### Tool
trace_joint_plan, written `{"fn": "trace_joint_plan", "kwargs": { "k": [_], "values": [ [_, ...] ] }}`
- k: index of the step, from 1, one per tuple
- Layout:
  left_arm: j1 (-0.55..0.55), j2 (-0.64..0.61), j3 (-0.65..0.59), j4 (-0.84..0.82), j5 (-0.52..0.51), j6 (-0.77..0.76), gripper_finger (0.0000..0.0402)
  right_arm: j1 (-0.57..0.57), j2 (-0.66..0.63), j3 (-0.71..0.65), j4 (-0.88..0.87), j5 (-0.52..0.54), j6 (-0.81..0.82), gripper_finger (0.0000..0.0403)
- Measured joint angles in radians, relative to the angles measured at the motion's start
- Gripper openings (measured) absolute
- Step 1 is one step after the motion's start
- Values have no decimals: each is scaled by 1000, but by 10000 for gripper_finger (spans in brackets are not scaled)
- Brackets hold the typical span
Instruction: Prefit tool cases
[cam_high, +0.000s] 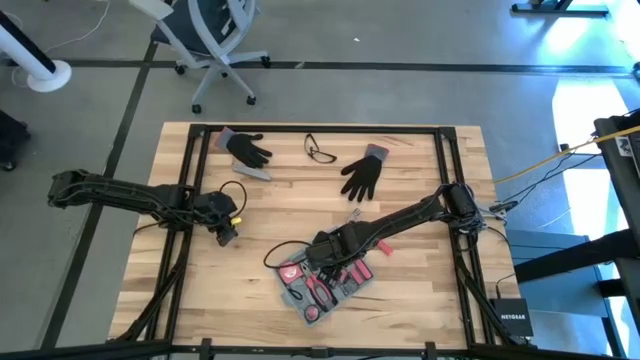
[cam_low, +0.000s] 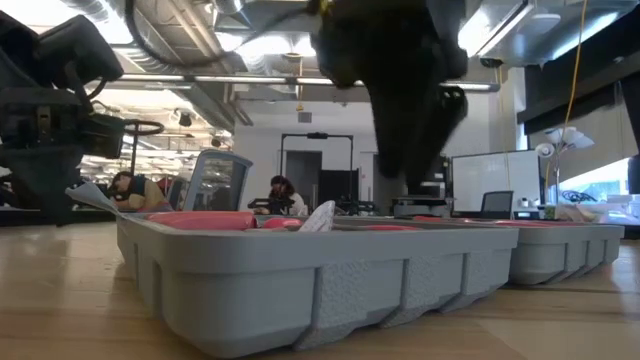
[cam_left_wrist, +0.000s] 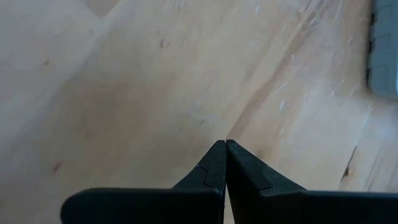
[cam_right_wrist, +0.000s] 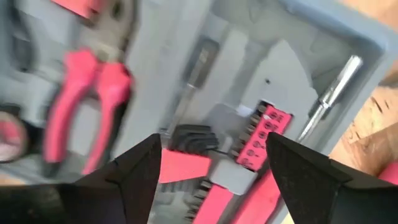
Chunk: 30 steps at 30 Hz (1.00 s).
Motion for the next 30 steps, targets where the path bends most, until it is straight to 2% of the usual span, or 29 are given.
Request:
{"fn": "trace_joint_plan", "kwargs": {
  "k": [14,24,30],
  "values": [
    [0,0,0,-4,22,-4,0,11,19,6,-1,-47,48,280],
    [0,0,0,-26,69,-5,0,11,20,-95,52,-69,24,280],
    [0,0,0,-26,95,-28,0,12,19,-96,59,-26,-20,280]
  ]
}}
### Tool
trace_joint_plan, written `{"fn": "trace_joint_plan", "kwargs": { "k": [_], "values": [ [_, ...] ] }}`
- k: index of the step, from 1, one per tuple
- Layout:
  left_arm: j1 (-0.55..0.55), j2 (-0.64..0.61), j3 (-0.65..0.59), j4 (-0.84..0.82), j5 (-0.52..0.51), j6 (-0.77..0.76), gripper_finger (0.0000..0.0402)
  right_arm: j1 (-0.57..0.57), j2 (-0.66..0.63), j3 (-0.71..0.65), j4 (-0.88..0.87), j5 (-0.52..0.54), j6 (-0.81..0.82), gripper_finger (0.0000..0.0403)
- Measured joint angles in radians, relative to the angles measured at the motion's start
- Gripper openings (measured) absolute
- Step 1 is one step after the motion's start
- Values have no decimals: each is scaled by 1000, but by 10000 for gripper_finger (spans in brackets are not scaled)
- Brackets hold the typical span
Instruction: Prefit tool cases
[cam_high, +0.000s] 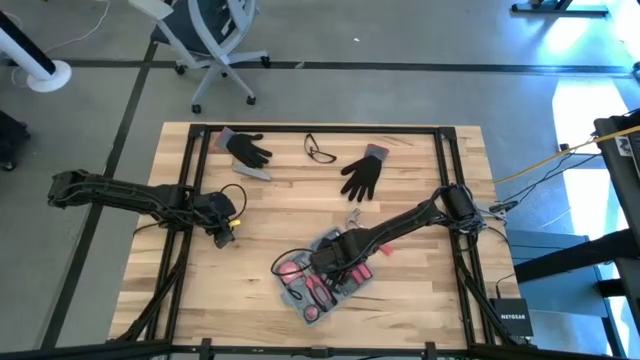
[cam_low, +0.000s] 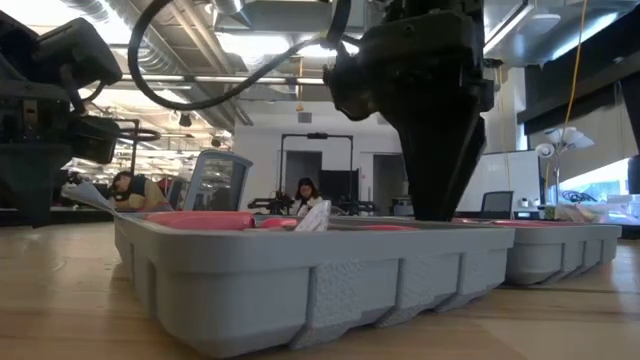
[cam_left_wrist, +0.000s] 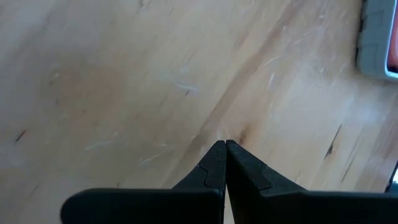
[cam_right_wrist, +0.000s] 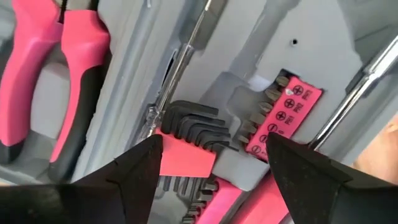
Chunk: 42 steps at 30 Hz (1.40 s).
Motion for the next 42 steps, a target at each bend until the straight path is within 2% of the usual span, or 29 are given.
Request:
{"fn": "trace_joint_plan", "kwargs": {
  "k": [7,15,28,32,42],
  "values": [
    [0,0,0,0,0,-14,0,-1,11,3,-35,72,-86,280],
    [0,1,0,1,0,-26,0,-2,38,-6,-131,154,-68,279],
    [0,1,0,1,0,-34,0,-3,32,47,-118,139,-37,276],
    [0,0,0,1,-1,-35,0,-2,31,47,-122,137,-31,244],
    [0,-1,0,1,-1,-37,0,-3,31,48,-123,135,-30,108]
  ]
}}
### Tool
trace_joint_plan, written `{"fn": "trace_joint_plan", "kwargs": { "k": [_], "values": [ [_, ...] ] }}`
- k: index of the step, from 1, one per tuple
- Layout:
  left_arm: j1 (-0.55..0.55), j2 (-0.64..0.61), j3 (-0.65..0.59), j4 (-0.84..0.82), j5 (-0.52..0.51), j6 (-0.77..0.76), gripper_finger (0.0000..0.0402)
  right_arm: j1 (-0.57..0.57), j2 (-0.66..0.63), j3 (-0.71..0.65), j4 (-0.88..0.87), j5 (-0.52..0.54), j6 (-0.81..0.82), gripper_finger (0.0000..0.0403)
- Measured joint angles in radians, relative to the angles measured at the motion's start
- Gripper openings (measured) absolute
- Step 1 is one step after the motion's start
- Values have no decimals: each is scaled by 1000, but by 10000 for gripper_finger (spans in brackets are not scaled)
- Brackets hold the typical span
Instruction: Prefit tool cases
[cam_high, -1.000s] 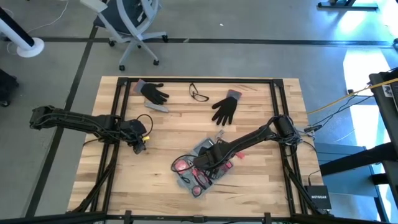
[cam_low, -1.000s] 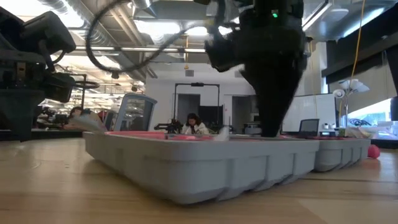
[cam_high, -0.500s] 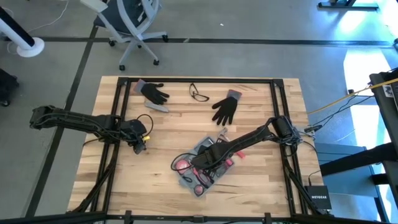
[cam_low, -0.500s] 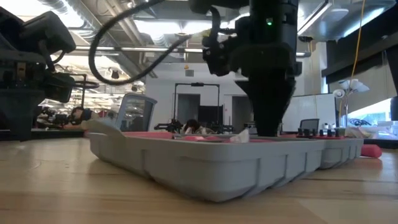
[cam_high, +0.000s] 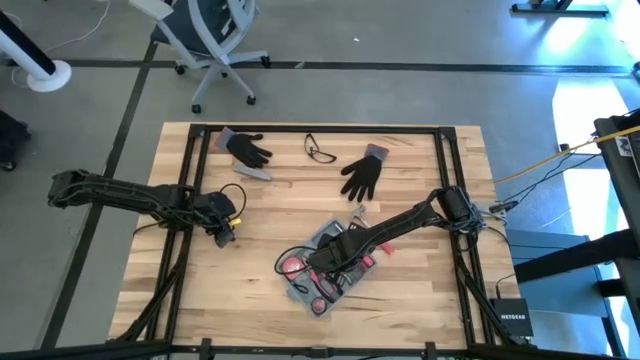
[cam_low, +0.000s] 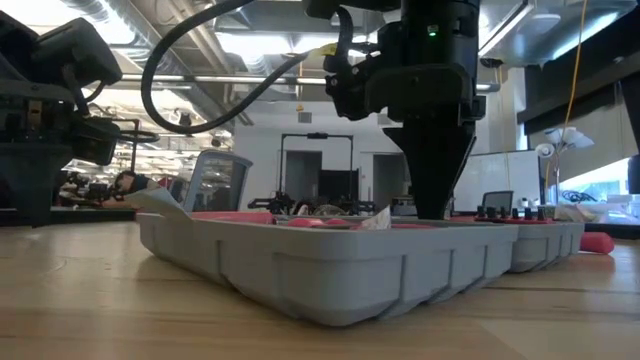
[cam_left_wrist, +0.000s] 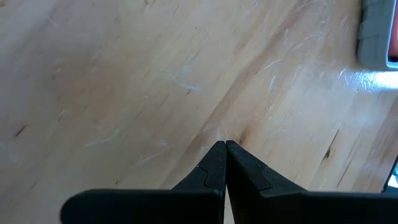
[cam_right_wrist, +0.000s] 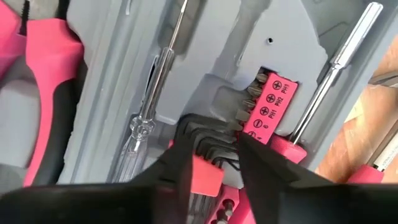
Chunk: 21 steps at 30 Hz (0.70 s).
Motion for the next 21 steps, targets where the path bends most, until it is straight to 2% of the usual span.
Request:
{"fn": "trace_joint_plan", "kwargs": {
  "k": [7,13,21],
  "values": [
    [0,0,0,0,0,-1,0,0,-1,0,7,-6,-1,8],
    [0,0,0,0,1,1,0,0,-2,14,1,-3,0,1],
    [0,1,0,0,1,29,0,-29,-3,136,-30,75,-8,0]
  ]
}}
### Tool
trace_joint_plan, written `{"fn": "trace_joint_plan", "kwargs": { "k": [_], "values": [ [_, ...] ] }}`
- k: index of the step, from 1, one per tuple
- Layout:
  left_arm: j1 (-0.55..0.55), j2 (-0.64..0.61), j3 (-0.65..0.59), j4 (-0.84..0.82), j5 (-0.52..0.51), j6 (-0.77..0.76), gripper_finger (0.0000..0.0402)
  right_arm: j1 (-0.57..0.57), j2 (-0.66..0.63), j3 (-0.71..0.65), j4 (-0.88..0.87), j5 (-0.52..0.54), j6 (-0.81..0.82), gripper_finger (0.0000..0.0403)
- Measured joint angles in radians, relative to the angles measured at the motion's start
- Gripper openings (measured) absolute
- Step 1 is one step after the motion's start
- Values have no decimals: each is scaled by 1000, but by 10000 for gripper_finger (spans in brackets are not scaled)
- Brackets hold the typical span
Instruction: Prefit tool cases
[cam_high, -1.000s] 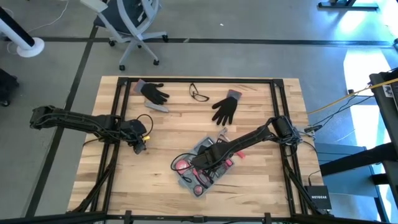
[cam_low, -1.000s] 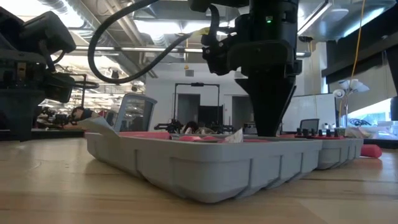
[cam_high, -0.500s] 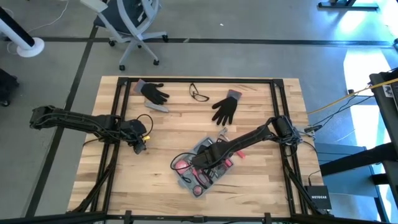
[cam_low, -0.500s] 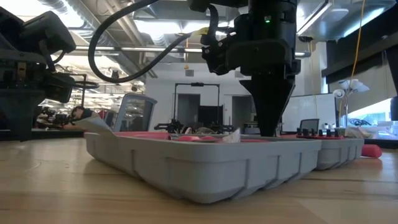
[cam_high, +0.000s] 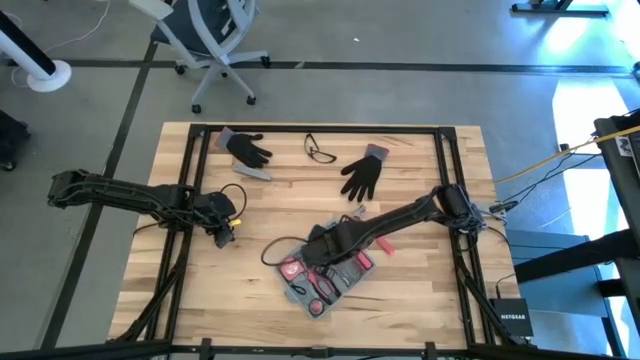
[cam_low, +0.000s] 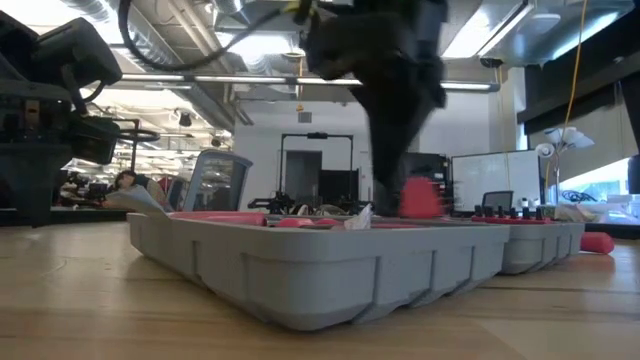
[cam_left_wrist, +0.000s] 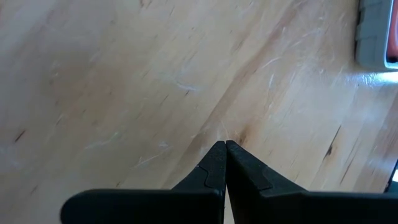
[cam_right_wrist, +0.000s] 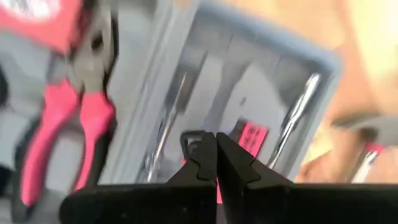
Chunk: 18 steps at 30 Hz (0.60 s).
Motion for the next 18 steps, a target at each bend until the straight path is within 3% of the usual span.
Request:
{"fn": "trace_joint_plan", "kwargs": {
  "k": [7,15,18],
  "values": [
    [0,0,0,0,1,32,0,-37,-2,116,-170,86,-41,0],
    [0,0,0,0,0,94,0,-70,-15,129,-306,85,-62,0],
    [0,0,0,0,-1,138,0,-54,-22,119,-317,40,-56,0]
  ]
}}
